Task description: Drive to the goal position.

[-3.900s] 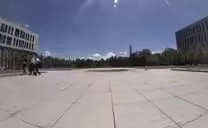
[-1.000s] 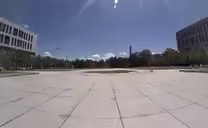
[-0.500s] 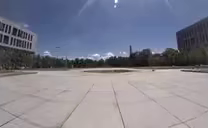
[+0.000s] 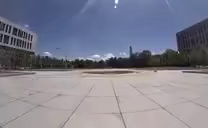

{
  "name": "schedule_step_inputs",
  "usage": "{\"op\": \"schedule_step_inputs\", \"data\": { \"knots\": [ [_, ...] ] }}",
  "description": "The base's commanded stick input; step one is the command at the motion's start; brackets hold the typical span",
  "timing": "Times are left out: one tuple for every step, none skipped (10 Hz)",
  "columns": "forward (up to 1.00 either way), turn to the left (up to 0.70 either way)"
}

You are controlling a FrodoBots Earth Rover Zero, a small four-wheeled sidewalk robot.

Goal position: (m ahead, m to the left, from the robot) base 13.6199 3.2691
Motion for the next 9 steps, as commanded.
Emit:
{"op": "schedule_step_inputs", "data": {
  "knots": [
    [0.54,0.0],
    [0.54,0.0],
    [0.54,0.0],
    [0.54,0.0],
    [0.55,0.0],
    [0.55,0.0],
    [0.54,0.0],
    [0.54,0.0],
    [0.54,0.0]
  ]
}}
